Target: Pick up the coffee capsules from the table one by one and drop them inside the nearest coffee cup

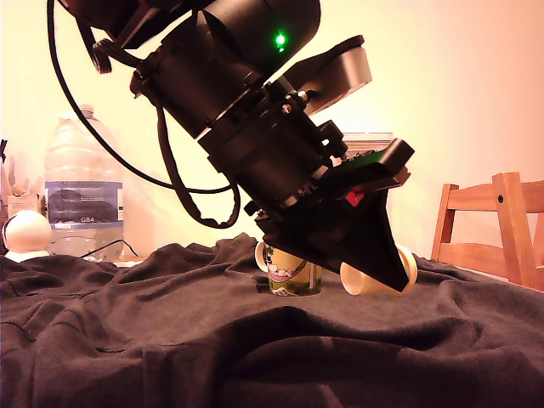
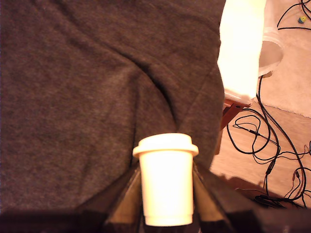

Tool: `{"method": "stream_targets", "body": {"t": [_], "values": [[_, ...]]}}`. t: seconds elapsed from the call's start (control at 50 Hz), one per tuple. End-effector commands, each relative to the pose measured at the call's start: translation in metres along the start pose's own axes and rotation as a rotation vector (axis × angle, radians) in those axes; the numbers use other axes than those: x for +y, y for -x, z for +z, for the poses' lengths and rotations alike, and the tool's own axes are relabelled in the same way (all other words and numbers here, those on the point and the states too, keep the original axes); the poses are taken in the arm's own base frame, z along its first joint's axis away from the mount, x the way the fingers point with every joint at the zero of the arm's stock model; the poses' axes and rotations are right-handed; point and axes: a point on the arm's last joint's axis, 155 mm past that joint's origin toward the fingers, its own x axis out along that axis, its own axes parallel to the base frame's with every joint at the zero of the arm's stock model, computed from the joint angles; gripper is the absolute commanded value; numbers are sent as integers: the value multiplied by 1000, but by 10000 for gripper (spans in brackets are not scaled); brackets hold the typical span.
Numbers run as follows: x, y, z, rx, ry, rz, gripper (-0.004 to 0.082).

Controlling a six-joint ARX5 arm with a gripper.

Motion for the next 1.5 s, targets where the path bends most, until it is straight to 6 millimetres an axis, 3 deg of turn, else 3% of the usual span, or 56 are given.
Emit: {"method": "stream_targets", "body": {"t": [0.0, 0.46, 0.86, 1.22, 1.48], "values": [[1, 5, 5, -19, 0, 4, 214], [-1, 11, 19, -67, -9, 0, 214], [3, 36, 43, -144, -12, 15, 214], [40, 77, 69, -249, 24, 98, 214], [76, 113, 73, -306, 63, 195, 214]]}}
